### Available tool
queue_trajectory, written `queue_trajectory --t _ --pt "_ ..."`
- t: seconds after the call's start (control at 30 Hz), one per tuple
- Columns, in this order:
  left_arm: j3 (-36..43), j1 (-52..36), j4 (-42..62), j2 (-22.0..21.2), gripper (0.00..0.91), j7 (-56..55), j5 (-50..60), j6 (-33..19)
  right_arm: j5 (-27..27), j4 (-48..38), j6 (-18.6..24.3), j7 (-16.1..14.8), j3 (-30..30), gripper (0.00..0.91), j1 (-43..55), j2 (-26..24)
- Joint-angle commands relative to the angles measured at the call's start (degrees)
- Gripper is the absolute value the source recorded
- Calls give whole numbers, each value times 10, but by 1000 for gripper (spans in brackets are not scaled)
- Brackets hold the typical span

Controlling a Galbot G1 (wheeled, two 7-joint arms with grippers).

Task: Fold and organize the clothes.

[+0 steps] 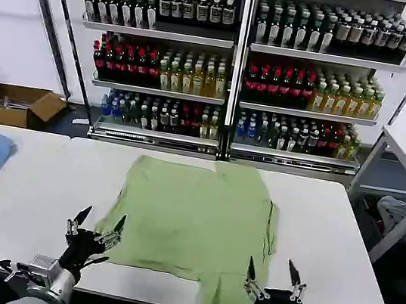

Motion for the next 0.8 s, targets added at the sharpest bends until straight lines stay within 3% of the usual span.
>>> queue_trajectory --t 0.03,0.57,0.6,0.63,0.73,0.8 --pt "0 -14 65 29 907 -1 0 114 -12 -34 -66 13 -42 907 -4 1" --pt "9 -11 86 28 907 5 5 114 -8 -76 -65 36 -61 907 0 10" --pt "9 -9 82 28 695 9 -1 114 -4 -76 -66 39 -61 514 -1 11" --pt "8 -6 77 28 353 13 -6 113 4 -76 -69 42 -61 222 -2 13" --pt "9 -2 71 28 71 21 -6 113 14 -75 -72 48 -60 0 -4 15" --pt "10 1 69 28 50 22 -6 113 25 -74 -74 48 -59 0 -6 16"
